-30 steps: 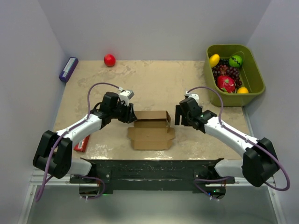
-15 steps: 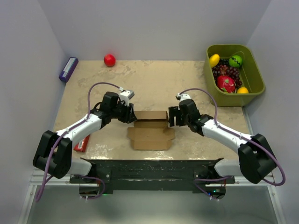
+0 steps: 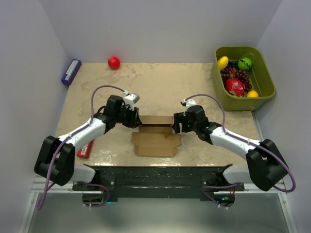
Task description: Fold the paper box
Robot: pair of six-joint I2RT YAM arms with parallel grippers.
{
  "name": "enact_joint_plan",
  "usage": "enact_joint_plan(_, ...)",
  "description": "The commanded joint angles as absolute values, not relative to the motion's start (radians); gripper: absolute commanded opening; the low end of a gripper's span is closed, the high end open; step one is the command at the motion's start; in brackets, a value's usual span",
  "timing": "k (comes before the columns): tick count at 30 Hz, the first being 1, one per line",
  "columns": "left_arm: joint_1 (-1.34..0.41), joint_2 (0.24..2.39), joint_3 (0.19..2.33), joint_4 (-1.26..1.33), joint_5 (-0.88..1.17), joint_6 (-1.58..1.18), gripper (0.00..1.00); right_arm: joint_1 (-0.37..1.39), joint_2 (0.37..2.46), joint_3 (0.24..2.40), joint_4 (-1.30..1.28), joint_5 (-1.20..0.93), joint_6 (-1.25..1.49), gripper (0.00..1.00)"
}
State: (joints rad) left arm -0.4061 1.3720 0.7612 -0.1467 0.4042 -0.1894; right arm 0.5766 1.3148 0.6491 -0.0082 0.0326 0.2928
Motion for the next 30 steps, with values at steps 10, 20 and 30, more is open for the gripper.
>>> enact_joint_plan(10,-0.405,1.374,0.792,-0.175,0.399,-0.163,0.39,0.618,1.315,0.629,0.101,-0.049,0.267,0.73)
enact_joint_plan(20,-0.405,1.371,0.793,-0.179,0.399,-0.164,0.39,0.669,1.353,0.655,0.074,-0.051,0.258,0.72)
enact_joint_plan(30,-0.405,1.371,0.793,-0.181,0.402,-0.164,0.39,0.68,1.327,0.634,0.089,0.038,0.279,0.71)
